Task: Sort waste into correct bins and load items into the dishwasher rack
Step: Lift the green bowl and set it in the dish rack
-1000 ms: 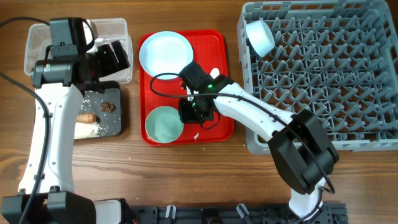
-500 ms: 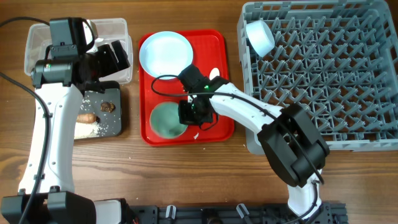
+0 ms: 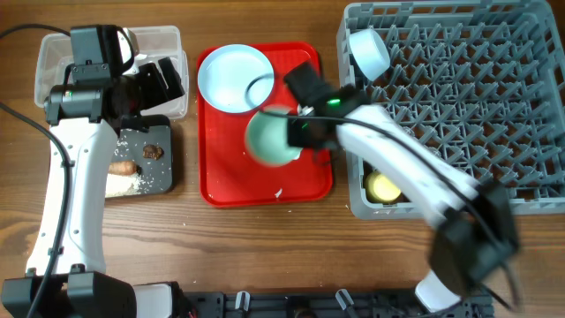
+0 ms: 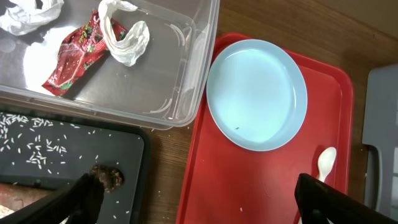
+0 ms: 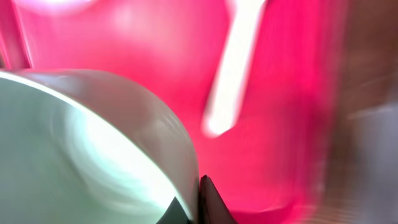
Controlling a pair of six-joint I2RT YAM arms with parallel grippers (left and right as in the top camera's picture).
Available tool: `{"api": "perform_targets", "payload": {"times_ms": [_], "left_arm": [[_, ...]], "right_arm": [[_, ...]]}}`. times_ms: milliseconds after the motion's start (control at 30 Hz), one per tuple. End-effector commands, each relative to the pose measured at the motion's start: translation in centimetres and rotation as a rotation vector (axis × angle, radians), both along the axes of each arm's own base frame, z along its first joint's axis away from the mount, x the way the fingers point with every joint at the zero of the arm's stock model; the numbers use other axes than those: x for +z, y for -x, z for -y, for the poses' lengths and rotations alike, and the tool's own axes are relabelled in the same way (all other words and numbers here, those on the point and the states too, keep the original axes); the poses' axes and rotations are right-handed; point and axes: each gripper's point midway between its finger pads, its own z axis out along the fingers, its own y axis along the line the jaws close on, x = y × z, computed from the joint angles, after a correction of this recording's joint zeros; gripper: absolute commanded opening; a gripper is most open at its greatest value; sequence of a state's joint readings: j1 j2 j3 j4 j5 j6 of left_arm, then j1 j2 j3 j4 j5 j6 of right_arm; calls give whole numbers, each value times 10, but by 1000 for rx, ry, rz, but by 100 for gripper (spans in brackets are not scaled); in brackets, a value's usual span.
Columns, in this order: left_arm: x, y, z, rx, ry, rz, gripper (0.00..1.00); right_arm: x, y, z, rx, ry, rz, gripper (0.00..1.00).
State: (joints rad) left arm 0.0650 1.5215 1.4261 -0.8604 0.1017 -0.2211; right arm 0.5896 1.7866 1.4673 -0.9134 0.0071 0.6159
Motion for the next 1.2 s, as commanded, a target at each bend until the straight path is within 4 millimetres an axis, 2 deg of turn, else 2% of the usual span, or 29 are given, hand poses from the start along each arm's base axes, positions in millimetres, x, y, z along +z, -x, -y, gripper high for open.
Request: {"api": "perform_targets", "payload": {"times_ms": [0,33,133,233,300,367,500,733,867,1000,1067,1167], "left_arm": [[4,-2,-3,-1,-13,13,100],[4,-2,-3,-1,-13,13,100],[4,-2,-3,-1,-13,13,100],[4,-2,-3,-1,-13,13,100],[4,-2,-3,-1,-13,13,100],[4,-2,-3,-1,-13,13,100],[4,-2,-3,-1,-13,13,100],[4,-2,-3,0,-13,13,100],[4,-2,-3,-1,-13,13,100],[4,-2,-3,-1,-13,13,100],[4,-2,-3,-1,-13,13,100],[4,-2,-3,0,-13,13,100]], "right_arm": [[116,-36,98,-255,298,460,4],[145,-35,123,-315,390,559,5],[197,-23,169,-443,605,720,4],[226,-12,199,-500,842,781,4],[229,-11,209,-494,967,769,4],[220,-18,218,-437,1095,704,4],[187,-39,226,-247,1280,516,4],[130,-75,214,80,1475,278,5],[99,-85,209,169,1516,200,4],[81,-89,206,212,1523,164,4],[63,-88,199,287,1451,139,4],[48,-84,192,346,1378,116,4]]}}
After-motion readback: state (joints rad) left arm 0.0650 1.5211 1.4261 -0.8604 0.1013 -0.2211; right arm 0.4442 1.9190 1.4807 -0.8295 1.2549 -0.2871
